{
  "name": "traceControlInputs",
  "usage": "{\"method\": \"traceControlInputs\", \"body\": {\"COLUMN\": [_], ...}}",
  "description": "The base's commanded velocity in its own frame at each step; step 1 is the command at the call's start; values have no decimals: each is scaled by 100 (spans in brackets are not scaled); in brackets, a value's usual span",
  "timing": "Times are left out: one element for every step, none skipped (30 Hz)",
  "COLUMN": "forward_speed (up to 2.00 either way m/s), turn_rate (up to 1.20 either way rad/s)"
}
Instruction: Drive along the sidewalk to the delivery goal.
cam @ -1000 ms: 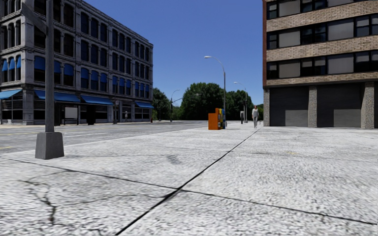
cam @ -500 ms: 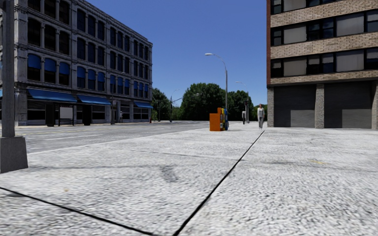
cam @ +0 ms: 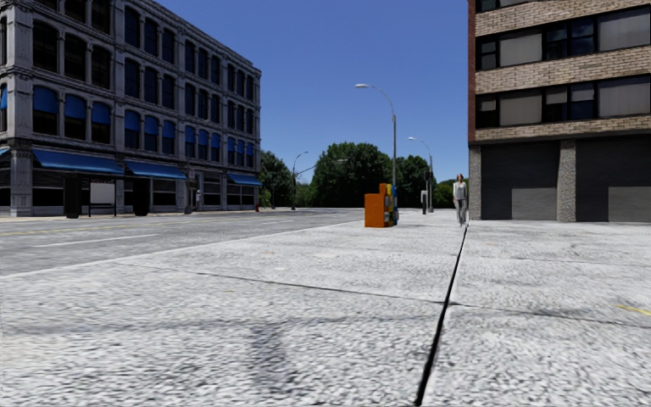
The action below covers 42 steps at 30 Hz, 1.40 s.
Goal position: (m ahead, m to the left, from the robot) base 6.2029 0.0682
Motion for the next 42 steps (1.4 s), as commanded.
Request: {"method": "traceControlInputs", "body": {"forward_speed": [200, 200, 200, 200, 200, 200, 200, 200, 200, 200, 200, 200, 200, 200, 200, 200, 200, 200, 200, 200, 200, 200, 200, 200, 200, 200, 200, 200, 200, 200, 200, 200, 200, 200, 200, 200, 200, 200, 200, 200, 200, 200], "turn_rate": [0, 0, 0, 0, 0, 0, 0, 0, -1, -1, -1, -2, -2, -2, -2, -2, -2, -2, -2, 0, 0, 0, 0, 0, 0, 0, 0, -2, -4, -4, -9, -11, -11, -11, -3, 0, 0, 0, 0, 0, 0, 0]}}
